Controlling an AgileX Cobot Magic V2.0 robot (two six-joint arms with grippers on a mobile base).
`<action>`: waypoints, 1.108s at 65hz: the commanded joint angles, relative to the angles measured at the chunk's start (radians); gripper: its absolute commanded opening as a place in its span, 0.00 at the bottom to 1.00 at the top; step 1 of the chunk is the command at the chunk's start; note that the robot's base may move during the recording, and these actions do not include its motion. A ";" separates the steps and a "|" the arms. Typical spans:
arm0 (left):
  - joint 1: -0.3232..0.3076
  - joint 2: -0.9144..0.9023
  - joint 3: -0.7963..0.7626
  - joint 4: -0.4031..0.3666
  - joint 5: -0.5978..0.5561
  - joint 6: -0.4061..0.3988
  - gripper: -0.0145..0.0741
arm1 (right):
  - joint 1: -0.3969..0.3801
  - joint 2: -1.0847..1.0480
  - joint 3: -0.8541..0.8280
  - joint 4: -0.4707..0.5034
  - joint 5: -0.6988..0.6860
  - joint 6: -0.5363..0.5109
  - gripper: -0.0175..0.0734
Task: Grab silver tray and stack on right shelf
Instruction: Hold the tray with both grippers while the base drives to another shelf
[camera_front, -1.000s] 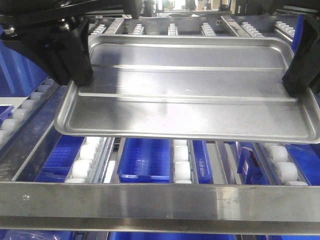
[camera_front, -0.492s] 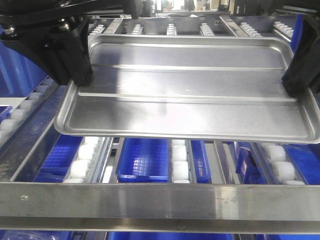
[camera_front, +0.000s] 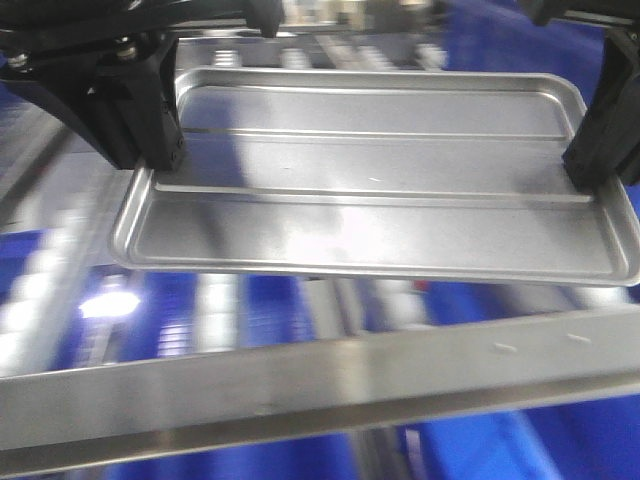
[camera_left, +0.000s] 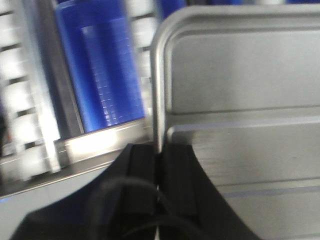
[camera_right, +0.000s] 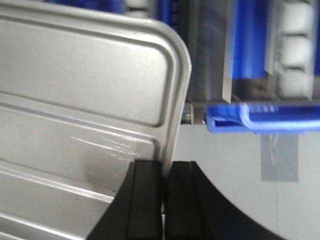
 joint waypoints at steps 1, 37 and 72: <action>-0.011 -0.037 -0.026 0.029 -0.043 0.016 0.06 | 0.005 -0.027 -0.025 -0.015 -0.055 -0.028 0.25; -0.011 -0.037 -0.026 0.029 -0.043 0.016 0.06 | 0.005 -0.027 -0.025 -0.015 -0.054 -0.028 0.25; -0.011 -0.037 -0.026 0.029 -0.043 0.016 0.06 | 0.005 -0.027 -0.025 -0.015 -0.054 -0.028 0.25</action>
